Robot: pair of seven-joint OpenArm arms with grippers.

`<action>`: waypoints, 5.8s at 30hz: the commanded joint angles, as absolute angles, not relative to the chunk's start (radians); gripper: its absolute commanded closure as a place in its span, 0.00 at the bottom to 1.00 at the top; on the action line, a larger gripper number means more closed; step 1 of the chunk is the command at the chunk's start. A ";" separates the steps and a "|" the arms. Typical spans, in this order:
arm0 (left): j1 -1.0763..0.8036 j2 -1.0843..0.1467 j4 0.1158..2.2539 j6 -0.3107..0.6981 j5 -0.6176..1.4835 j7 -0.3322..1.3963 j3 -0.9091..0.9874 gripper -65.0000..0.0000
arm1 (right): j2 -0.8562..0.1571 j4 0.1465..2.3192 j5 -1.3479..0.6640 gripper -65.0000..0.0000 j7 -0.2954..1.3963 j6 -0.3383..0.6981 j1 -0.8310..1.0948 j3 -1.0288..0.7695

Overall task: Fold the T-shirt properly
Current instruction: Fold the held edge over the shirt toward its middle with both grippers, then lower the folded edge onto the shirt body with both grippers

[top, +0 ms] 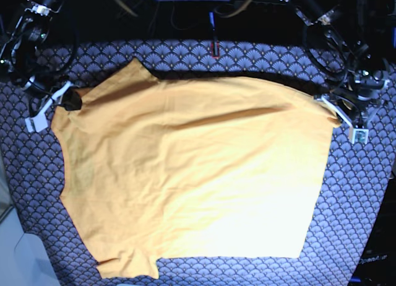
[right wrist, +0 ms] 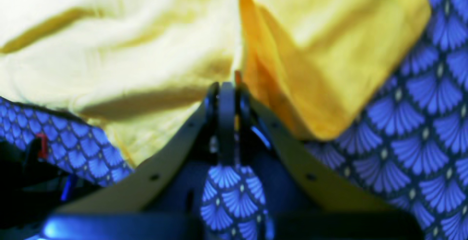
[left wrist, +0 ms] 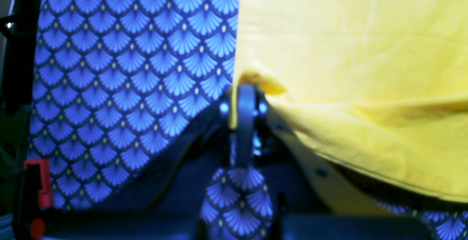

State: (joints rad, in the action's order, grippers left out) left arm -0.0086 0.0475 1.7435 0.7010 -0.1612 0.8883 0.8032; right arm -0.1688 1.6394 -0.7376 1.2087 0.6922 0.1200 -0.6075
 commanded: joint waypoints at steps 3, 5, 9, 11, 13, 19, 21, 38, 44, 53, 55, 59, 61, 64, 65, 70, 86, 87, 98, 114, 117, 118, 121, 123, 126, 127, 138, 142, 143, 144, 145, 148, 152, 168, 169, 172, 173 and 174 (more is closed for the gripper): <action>0.031 0.038 1.765 0.698 -0.150 0.871 0.800 1.00 | -0.183 1.656 -0.751 1.00 1.199 0.698 0.093 -0.608; 0.047 0.036 1.765 0.698 -0.151 0.871 0.800 1.00 | -0.183 1.656 -0.750 1.00 1.199 0.698 0.084 -0.604; 0.082 0.027 1.758 0.698 -0.182 0.874 0.794 1.00 | -0.228 1.653 -0.748 1.00 1.190 0.698 0.053 -0.515; 0.094 0.025 1.756 0.698 -0.225 0.869 0.771 1.00 | -0.251 1.656 -0.748 1.00 1.161 0.698 0.053 -0.466; 0.099 0.028 1.756 0.698 -0.259 0.868 0.756 1.00 | -0.282 1.656 -0.748 1.00 1.125 0.698 0.039 -0.412; 0.120 0.025 1.756 0.698 -0.272 0.868 0.739 1.00 | -0.361 1.653 -0.748 1.00 1.089 0.698 -0.012 -0.298; 0.120 0.024 1.756 0.698 -0.272 0.868 0.739 1.00 | -0.377 1.653 -0.748 1.00 1.089 0.698 -0.028 -0.277; 0.371 -0.015 1.503 0.698 -0.410 0.806 0.739 1.00 | -0.401 1.560 -0.506 1.00 1.079 0.698 -0.268 -0.163; 0.410 -0.007 1.386 0.698 -0.450 0.727 0.739 1.00 | -0.404 1.486 -0.503 1.00 1.027 0.698 -0.311 -0.156; 0.444 -0.005 1.287 0.698 -0.453 0.659 0.674 1.00 | -0.403 1.425 -0.466 1.00 1.010 0.698 -0.410 -0.094; 0.461 -0.005 1.273 0.698 -0.453 0.659 0.667 1.00 | -0.403 1.379 -0.466 1.00 0.993 0.698 -0.437 -0.081; 0.493 -0.010 1.262 0.698 -0.455 0.659 0.670 1.00 | -0.406 1.305 -0.466 1.00 0.946 0.698 -0.463 -0.042; 0.506 -0.015 1.260 0.698 -0.455 0.659 0.667 1.00 | -0.406 1.282 -0.464 1.00 0.926 0.698 -0.476 -0.027; 0.513 -0.015 1.260 0.698 -0.455 0.657 0.667 1.00 | -0.406 1.248 -0.450 1.00 0.906 0.698 -0.492 -0.016; 0.513 -0.015 1.260 0.698 -0.453 0.657 0.665 1.00 | -0.406 1.241 -0.446 1.00 0.900 0.698 -0.501 -0.015; 0.515 -0.016 1.239 0.698 -0.449 0.656 0.627 1.00 | -0.406 1.193 -0.446 1.00 0.883 0.698 -0.552 0.012; 0.513 -0.045 1.225 0.698 -0.450 0.610 0.595 1.00 | -0.400 1.058 -0.335 1.00 0.811 0.698 -0.641 0.036; 0.513 -0.045 1.225 0.698 -0.449 0.610 0.595 1.00 | -0.387 1.058 -0.314 1.00 0.805 0.698 -0.641 0.036; 0.515 -0.076 1.173 0.698 -0.449 0.608 0.596 1.00 | -0.374 1.056 -0.298 1.00 0.800 0.698 -0.656 0.035; 0.518 -0.091 1.127 0.521 -0.447 0.578 0.605 1.00 | -0.374 1.055 -0.298 1.00 0.800 0.698 -0.664 0.035; 0.532 -0.091 1.125 0.519 -0.447 0.578 0.608 1.00 | -0.374 1.055 -0.298 1.00 0.800 0.698 -0.664 0.035; 0.532 -0.091 1.124 0.519 -0.447 0.578 0.608 1.00 | -0.375 1.055 -0.298 1.00 0.800 0.698 -0.664 0.035; 0.539 -0.091 1.099 0.519 -0.447 0.578 0.608 1.00 | -0.375 1.055 -0.298 1.00 0.800 0.698 -0.664 0.035; 0.544 -0.091 1.095 0.518 -0.449 0.567 0.608 1.00 | -0.375 1.055 -0.298 1.00 0.800 0.698 -0.661 0.035; 0.544 -0.091 1.092 0.518 -0.453 0.538 0.610 1.00 | -0.375 1.055 -0.298 1.00 0.800 0.698 -0.661 0.035; 0.544 -0.091 1.092 0.518 -0.453 0.538 0.610 1.00 | -0.375 1.055 -0.298 1.00 0.800 0.698 -0.661 0.035; 0.538 -0.102 1.092 0.418 -0.449 0.538 0.639 0.78 | -0.374 1.055 -0.298 1.00 0.800 0.698 -0.665 0.036; 0.538 -0.102 1.092 0.421 -0.449 0.538 0.638 0.78 | -0.374 1.055 -0.298 1.00 0.800 0.698 -0.677 0.036; 0.538 -0.099 1.092 0.421 -0.449 0.538 0.636 0.78 | -0.374 1.055 -0.298 1.00 0.800 0.698 -0.679 0.036; 0.538 -0.099 1.092 0.423 -0.449 0.538 0.636 0.78 | -0.374 1.055 -0.298 1.00 0.800 0.698 -0.679 0.036; 0.538 -0.097 1.092 0.423 -0.449 0.536 0.636 0.78 | -0.374 1.055 -0.298 1.00 0.800 0.698 -0.680 0.036; 0.538 -0.097 1.092 0.423 -0.449 0.536 0.636 0.78 | -0.375 1.055 -0.297 1.00 0.800 0.698 -0.693 0.038; 0.538 -0.097 1.092 0.423 -0.449 0.536 0.636 0.78 | -0.375 1.053 -0.297 1.00 0.800 0.698 -0.711 0.041; 0.496 -0.094 1.161 0.426 -0.449 0.539 0.634 0.54 | -0.375 1.055 -0.297 1.00 0.802 0.698 -0.714 0.058; 0.481 -0.093 1.185 0.426 -0.447 0.539 0.619 0.54 | -0.377 1.055 -0.297 1.00 0.803 0.698 -0.713 0.058; 0.441 -0.082 1.247 0.426 -0.447 0.538 0.562 0.54 | -0.375 1.055 -0.297 1.00 0.809 0.698 -0.713 0.058; 0.427 -0.082 1.268 0.426 -0.447 0.538 0.549 0.54 | -0.375 1.055 -0.297 1.00 0.811 0.698 -0.713 0.058; 0.418 -0.081 1.288 0.426 -0.447 0.538 0.538 0.54 | -0.374 1.055 -0.297 1.00 0.812 0.698 -0.713 0.058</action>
